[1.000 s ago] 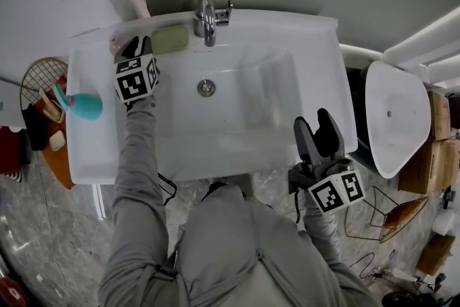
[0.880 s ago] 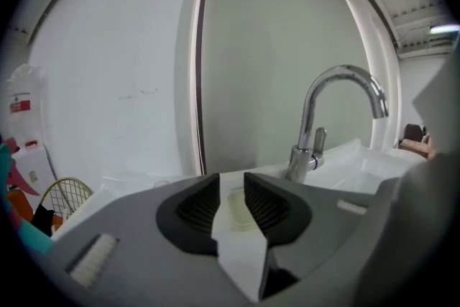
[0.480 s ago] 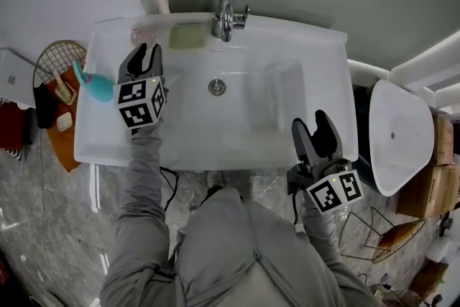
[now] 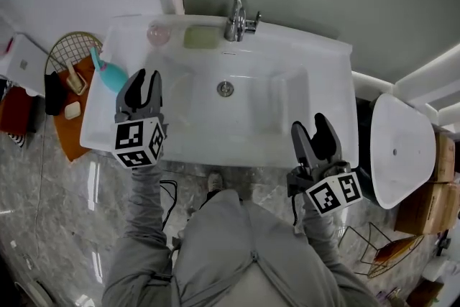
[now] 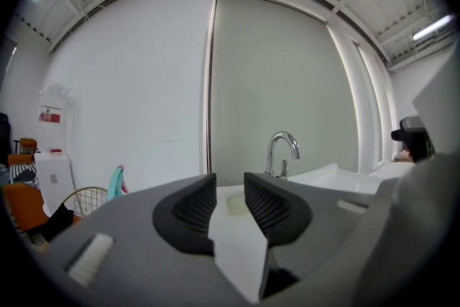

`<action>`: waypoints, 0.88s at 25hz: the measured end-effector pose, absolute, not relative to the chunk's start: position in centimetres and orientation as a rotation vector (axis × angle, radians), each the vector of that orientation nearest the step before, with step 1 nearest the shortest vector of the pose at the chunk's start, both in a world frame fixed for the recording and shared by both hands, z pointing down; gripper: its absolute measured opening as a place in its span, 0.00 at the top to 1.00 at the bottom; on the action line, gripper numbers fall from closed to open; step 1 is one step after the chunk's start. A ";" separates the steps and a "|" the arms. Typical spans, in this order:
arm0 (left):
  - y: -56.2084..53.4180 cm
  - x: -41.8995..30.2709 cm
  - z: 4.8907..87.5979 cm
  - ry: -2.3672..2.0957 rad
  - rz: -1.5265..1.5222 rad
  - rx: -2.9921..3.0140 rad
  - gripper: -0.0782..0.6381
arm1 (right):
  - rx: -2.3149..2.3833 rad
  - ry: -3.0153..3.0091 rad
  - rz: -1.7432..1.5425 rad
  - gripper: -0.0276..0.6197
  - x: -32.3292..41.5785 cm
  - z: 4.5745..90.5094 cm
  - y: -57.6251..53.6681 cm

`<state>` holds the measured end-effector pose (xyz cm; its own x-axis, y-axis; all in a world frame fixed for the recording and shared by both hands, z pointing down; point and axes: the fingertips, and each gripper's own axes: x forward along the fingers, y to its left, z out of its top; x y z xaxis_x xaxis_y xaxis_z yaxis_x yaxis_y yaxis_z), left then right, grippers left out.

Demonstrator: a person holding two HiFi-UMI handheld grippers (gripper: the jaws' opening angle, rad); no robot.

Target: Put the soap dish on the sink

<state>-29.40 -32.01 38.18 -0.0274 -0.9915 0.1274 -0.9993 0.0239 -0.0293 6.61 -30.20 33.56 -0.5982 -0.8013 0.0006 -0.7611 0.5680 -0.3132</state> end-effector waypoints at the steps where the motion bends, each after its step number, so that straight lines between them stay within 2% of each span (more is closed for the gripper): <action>1: -31.1 -29.5 38.2 -2.199 0.150 2.128 0.71 | -1.325 2.657 -0.426 0.49 6.6 33.5 -30.1; 22: -17.2 -26.6 35.1 -2.294 -0.020 2.067 0.70 | -1.066 2.788 -0.424 0.49 2.5 33.5 -26.9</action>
